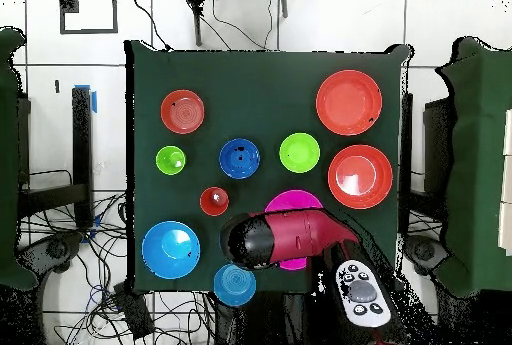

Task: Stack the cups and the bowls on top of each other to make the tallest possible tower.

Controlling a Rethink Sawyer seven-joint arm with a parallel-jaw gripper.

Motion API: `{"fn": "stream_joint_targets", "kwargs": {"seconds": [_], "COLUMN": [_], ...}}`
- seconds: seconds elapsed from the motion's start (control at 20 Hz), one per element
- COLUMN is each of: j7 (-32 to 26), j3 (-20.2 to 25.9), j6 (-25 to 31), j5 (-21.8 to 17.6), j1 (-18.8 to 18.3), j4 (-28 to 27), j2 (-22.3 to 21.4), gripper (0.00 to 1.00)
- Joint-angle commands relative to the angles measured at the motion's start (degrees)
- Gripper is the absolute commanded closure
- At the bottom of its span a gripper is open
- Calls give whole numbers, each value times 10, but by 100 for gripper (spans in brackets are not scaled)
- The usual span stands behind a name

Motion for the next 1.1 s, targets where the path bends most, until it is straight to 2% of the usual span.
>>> {"fn": "stream_joint_targets", "kwargs": {"seconds": [0.05,0.7,1.1], "j7": [-17,-3,3], "j3": [39,27,29], "j6": [39,-8,-27], "j5": [-9,-27,-22], "j1": [12,4,-7], "j4": [-23,-10,-1], "j2": [13,37,44], "gripper": [100,100,100]}}
